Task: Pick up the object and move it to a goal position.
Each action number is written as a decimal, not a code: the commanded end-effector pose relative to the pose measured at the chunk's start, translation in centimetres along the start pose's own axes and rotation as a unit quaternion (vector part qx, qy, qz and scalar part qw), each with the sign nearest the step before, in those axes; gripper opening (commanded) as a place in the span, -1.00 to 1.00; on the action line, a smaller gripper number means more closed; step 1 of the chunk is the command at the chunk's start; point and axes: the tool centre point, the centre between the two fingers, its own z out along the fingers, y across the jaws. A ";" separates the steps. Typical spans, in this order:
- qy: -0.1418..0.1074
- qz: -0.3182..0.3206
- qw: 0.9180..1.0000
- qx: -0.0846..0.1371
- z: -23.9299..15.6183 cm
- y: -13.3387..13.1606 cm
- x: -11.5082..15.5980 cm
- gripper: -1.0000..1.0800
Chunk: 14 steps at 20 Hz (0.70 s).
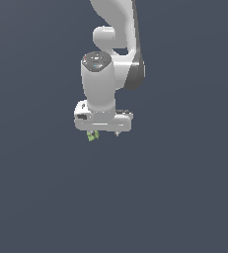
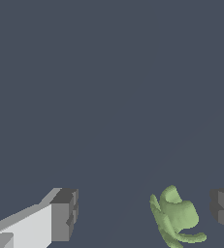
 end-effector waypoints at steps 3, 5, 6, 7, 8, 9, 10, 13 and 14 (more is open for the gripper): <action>0.000 -0.007 1.000 0.000 0.3 0.3 -0.3 0.92; -0.001 -0.013 1.000 0.000 0.6 0.6 -0.5 0.92; -0.001 -0.016 1.000 -0.001 0.8 0.8 -0.7 0.92; -0.001 -0.021 1.000 -0.001 1.1 1.0 -0.9 0.92; -0.001 -0.025 1.000 -0.001 1.3 1.3 -1.1 0.92; -0.002 -0.030 1.000 -0.001 1.5 1.5 -1.4 0.92; -0.002 -0.036 0.999 -0.001 1.8 1.8 -1.6 0.92; -0.003 -0.056 0.998 -0.002 2.8 2.7 -2.6 0.92; -0.004 -0.063 0.998 -0.002 3.1 3.1 -2.9 0.92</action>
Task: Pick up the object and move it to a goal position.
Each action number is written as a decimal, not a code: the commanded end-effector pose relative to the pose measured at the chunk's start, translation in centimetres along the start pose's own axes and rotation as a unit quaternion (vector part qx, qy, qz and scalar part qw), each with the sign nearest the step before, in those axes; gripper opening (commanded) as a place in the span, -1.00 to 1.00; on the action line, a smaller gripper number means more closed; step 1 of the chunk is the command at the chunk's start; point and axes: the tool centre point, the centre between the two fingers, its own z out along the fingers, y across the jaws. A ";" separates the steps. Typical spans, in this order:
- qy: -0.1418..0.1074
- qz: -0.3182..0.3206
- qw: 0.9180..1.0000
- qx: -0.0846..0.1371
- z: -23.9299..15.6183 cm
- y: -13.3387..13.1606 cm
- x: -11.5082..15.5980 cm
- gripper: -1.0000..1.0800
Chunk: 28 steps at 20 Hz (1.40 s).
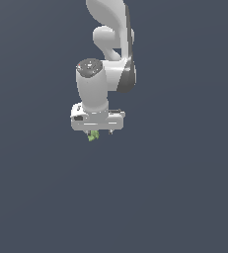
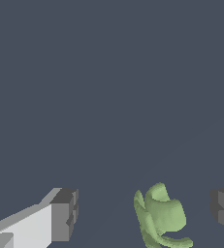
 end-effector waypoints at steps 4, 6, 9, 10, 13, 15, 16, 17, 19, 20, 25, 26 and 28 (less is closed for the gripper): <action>-0.003 -0.046 0.999 -0.001 2.2 1.8 -2.6 0.92; -0.004 -0.065 0.998 -0.001 3.0 2.5 -3.7 0.92; -0.006 -0.091 0.996 -0.002 4.1 3.3 -5.3 0.92; -0.006 -0.099 0.995 -0.002 4.4 3.5 -5.7 0.92; -0.007 -0.119 0.993 -0.001 5.2 4.1 -7.0 0.92; -0.008 -0.130 0.992 -0.001 5.7 4.4 -7.7 0.92; -0.008 -0.135 0.991 -0.001 5.9 4.5 -8.0 0.92; -0.008 -0.139 0.990 -0.001 6.0 4.6 -8.3 0.92; -0.009 -0.146 0.989 -0.001 6.3 4.8 -8.7 0.92; -0.009 -0.149 0.989 -0.001 6.4 4.9 -8.9 0.92; -0.009 -0.155 0.988 -0.001 6.6 5.0 -9.3 0.92; -0.009 -0.153 0.988 -0.001 6.6 5.0 -9.2 0.92; -0.009 -0.153 0.988 -0.001 6.7 5.0 -9.2 0.92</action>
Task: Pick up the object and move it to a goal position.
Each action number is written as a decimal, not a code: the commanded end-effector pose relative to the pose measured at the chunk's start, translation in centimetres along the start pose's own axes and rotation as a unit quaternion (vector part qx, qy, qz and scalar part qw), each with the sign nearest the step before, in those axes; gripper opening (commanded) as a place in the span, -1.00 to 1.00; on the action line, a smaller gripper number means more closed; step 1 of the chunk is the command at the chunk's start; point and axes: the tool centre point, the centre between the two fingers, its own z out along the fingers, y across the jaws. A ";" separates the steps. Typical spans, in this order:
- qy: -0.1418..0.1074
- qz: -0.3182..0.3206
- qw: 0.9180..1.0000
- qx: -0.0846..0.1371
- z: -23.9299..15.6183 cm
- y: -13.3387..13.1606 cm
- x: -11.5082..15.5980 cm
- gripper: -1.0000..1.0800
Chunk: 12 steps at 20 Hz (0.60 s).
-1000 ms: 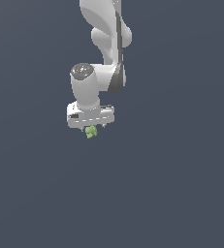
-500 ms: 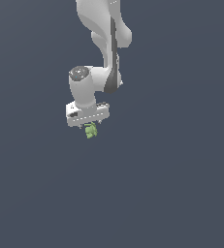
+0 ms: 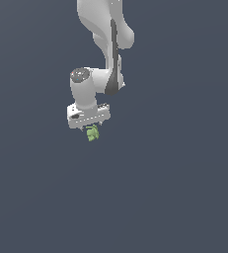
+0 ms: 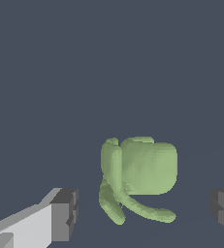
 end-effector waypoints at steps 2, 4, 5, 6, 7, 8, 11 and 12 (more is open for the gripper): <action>0.000 0.000 1.000 0.000 0.4 0.0 0.0 0.92; 0.000 0.000 1.000 0.000 1.0 0.0 0.0 0.92; 0.000 -0.001 1.000 0.000 1.4 0.0 -0.1 0.92; 0.000 -0.001 1.000 0.000 1.8 0.0 -0.1 0.92; 0.000 -0.001 1.000 0.000 2.3 -0.1 -0.1 0.92; 0.000 -0.001 1.000 0.000 2.9 -0.1 -0.1 0.92; 0.000 -0.002 1.000 0.000 4.1 -0.1 -0.1 0.92; 0.000 -0.002 1.000 0.000 4.4 -0.1 -0.2 0.92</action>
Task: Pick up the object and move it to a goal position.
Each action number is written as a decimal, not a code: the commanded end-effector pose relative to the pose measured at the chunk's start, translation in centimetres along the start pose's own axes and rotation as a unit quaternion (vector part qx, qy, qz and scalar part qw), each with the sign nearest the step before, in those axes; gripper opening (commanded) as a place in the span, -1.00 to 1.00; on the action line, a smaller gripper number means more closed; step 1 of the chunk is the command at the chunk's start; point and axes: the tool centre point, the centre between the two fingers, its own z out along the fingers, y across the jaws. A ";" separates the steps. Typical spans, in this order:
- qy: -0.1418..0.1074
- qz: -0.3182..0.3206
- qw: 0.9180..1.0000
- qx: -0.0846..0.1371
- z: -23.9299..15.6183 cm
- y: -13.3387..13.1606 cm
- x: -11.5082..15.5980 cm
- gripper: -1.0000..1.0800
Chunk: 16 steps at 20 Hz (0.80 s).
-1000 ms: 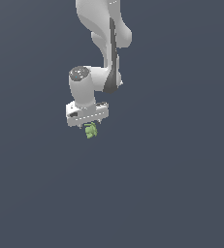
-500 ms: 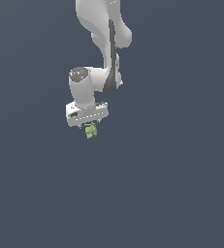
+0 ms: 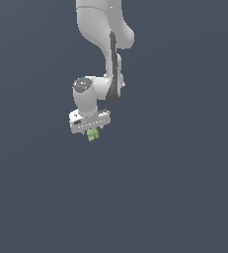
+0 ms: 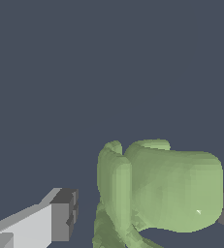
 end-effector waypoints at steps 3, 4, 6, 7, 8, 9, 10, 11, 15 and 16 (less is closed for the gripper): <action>0.000 -0.001 1.000 0.000 1.1 0.0 0.0 0.92; 0.000 -0.001 1.000 0.000 1.1 0.0 0.0 0.92; 0.000 -0.001 1.000 0.000 1.2 0.0 0.0 -1.00; 0.000 -0.001 1.000 0.000 1.2 0.0 0.0 -1.00; 0.000 -0.001 1.000 0.000 1.2 0.0 0.0 -1.00; 0.000 -0.001 1.000 0.000 1.2 0.0 0.0 -1.00; 0.000 -0.001 1.000 0.000 1.2 0.0 0.0 -1.00; 0.000 -0.001 1.000 0.000 1.2 0.0 0.0 -1.00; 0.000 -0.001 1.000 0.000 1.2 0.0 0.0 -1.00; 0.001 0.000 1.000 -0.001 1.1 0.1 0.0 -1.00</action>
